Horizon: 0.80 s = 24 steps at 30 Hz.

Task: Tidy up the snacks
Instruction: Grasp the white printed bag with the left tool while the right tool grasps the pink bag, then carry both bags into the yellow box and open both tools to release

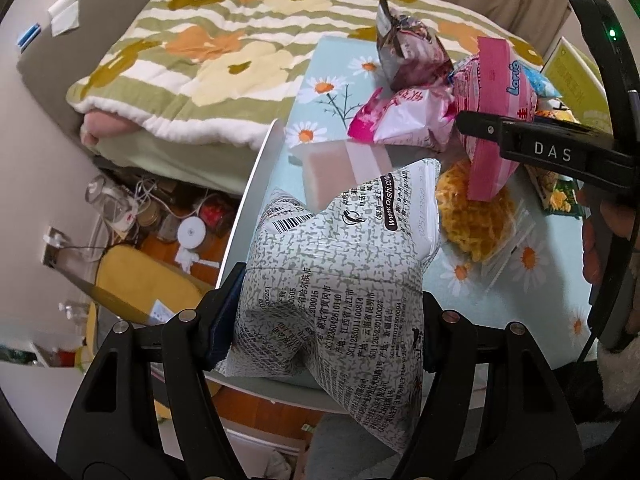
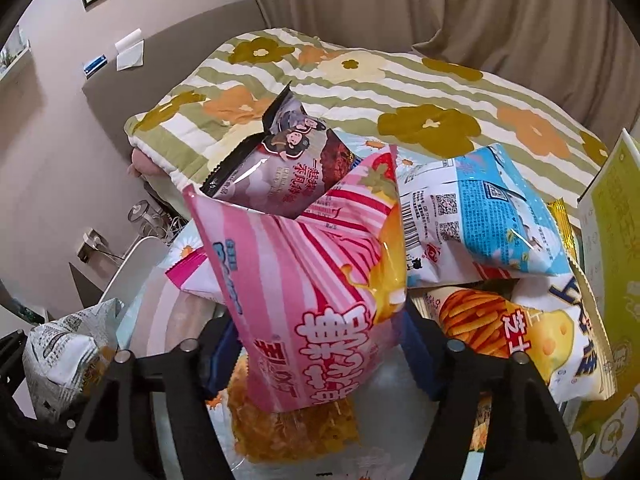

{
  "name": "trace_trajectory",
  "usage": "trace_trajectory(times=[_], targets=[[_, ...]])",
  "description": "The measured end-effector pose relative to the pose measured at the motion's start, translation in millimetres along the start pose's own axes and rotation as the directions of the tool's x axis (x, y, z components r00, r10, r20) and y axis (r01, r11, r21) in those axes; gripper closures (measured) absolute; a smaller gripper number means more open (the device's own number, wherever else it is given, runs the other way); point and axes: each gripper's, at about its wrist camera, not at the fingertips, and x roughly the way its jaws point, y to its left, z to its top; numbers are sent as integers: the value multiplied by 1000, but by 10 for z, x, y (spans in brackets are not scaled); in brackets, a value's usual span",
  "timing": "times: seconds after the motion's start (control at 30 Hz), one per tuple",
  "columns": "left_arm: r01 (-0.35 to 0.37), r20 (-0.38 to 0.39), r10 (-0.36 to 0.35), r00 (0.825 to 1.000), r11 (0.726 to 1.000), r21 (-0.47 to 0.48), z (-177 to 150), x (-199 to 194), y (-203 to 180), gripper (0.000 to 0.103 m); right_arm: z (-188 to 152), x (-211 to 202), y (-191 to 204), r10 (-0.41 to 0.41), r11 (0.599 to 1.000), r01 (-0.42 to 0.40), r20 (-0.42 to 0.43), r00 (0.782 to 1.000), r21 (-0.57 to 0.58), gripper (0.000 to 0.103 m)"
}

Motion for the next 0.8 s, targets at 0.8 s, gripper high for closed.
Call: trace_trajectory(times=[0.8], targets=[[117, 298, -178, 938, 970, 211, 985, -1062, -430, 37, 94, -1673, -288, -81, 980, 41, 204, 976, 192, 39]])
